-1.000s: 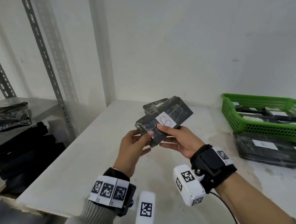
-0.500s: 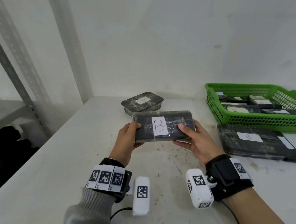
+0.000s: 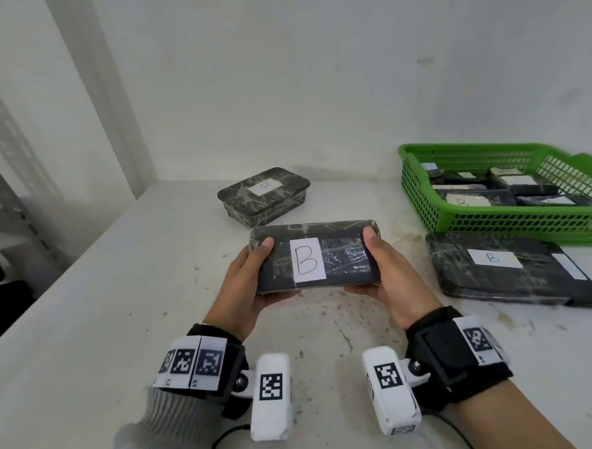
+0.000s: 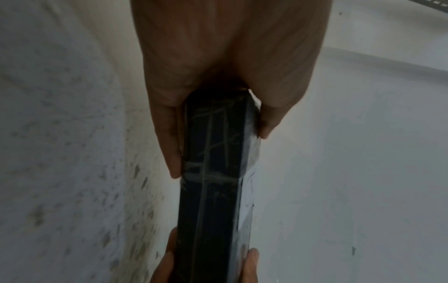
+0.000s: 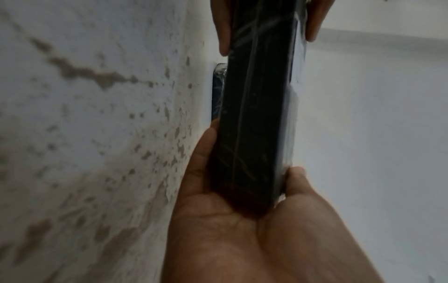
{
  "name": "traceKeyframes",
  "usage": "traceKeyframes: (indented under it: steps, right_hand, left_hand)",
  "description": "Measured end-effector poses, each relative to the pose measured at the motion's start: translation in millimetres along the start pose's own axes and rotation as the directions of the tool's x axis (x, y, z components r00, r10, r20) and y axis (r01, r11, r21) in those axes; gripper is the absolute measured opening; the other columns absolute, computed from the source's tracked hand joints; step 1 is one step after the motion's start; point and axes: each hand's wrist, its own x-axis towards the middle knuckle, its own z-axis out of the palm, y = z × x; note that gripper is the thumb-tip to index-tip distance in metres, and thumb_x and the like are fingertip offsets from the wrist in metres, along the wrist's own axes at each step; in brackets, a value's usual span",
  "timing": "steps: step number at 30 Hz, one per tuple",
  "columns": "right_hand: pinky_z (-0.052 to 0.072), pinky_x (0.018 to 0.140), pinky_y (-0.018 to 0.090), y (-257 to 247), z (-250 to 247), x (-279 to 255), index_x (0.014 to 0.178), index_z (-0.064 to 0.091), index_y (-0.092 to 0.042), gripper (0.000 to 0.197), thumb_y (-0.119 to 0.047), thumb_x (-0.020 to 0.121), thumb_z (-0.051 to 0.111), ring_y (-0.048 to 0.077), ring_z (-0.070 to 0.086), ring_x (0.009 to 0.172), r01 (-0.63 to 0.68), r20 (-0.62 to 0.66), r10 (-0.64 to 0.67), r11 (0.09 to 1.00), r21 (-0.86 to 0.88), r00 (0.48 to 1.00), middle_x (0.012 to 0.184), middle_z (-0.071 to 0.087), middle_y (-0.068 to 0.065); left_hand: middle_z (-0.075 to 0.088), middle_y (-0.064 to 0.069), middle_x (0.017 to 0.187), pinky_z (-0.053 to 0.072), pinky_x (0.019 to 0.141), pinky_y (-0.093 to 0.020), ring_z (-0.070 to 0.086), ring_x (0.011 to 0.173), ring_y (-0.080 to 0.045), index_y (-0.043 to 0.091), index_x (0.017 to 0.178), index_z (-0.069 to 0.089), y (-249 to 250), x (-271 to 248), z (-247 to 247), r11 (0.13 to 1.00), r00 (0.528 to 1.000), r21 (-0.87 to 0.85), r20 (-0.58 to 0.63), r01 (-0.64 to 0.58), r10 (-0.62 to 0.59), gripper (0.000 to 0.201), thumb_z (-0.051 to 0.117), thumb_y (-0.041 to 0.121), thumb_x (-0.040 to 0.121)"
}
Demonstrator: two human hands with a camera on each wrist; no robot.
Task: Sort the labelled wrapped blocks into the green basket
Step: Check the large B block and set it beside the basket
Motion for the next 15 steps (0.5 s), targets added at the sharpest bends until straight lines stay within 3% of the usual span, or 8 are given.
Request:
traceKeyframes:
  steps: [4, 7, 9, 11, 15]
  right_hand:
    - [0.057, 0.081, 0.04, -2, 3, -3, 0.125, 0.057, -0.009, 0.049, -0.048, 0.097, 0.046, 0.024, 0.069, 0.104, -0.013, -0.011, 0.013, 1.0, -0.007, 1.0, 0.113, 0.072, 0.01]
    - [0.054, 0.086, 0.041, -7, 3, -8, 0.106, 0.066, -0.021, 0.036, -0.047, 0.099, 0.042, 0.016, 0.072, 0.092, 0.02, -0.014, -0.02, 1.0, 0.002, 1.0, 0.099, 0.076, 0.0]
    - [0.052, 0.086, 0.038, -9, 3, -11, 0.099, 0.069, -0.025, 0.05, -0.061, 0.094, 0.035, 0.014, 0.072, 0.09, 0.028, -0.001, -0.028, 1.0, 0.014, 1.0, 0.094, 0.077, -0.003]
    - [0.053, 0.088, 0.039, -10, 4, -11, 0.1, 0.072, -0.025, 0.06, -0.07, 0.087, 0.034, 0.016, 0.073, 0.094, 0.014, -0.009, -0.014, 1.0, -0.003, 1.0, 0.098, 0.077, -0.001]
    - [0.052, 0.098, 0.049, -3, 5, -6, 0.111, 0.068, -0.018, 0.053, -0.062, 0.094, 0.045, 0.018, 0.071, 0.1, 0.026, -0.1, -0.033, 0.997, -0.07, 0.994, 0.106, 0.075, 0.001]
  left_hand:
    - [0.077, -0.001, 0.101, 0.061, 0.068, -0.04, 0.073, 0.093, -0.021, 0.026, 0.11, 0.066, -1, 0, 2, 1.0, 1.0, 0.015, -0.009, -0.012, 0.012, 0.035, 0.044, 0.049, 0.097]
    - [0.075, -0.005, 0.107, 0.059, 0.061, -0.035, 0.072, 0.095, -0.024, 0.019, 0.119, 0.064, -4, 2, 4, 0.998, 0.998, 0.042, -0.04, -0.05, 0.052, 0.038, 0.045, 0.045, 0.099]
    - [0.074, -0.006, 0.109, 0.059, 0.061, -0.036, 0.072, 0.095, -0.024, 0.017, 0.121, 0.063, -6, 5, 4, 0.997, 0.997, 0.057, -0.039, -0.06, 0.062, 0.039, 0.045, 0.044, 0.099]
    - [0.074, -0.006, 0.109, 0.059, 0.062, -0.036, 0.073, 0.094, -0.023, 0.018, 0.12, 0.063, -7, 7, 3, 0.997, 0.999, 0.057, -0.015, -0.047, 0.048, 0.038, 0.045, 0.044, 0.099]
    - [0.076, -0.001, 0.101, 0.061, 0.067, -0.04, 0.074, 0.09, -0.018, 0.026, 0.107, 0.067, -7, 6, 4, 0.999, 0.999, 0.016, 0.03, -0.039, 0.038, 0.04, 0.047, 0.055, 0.09]
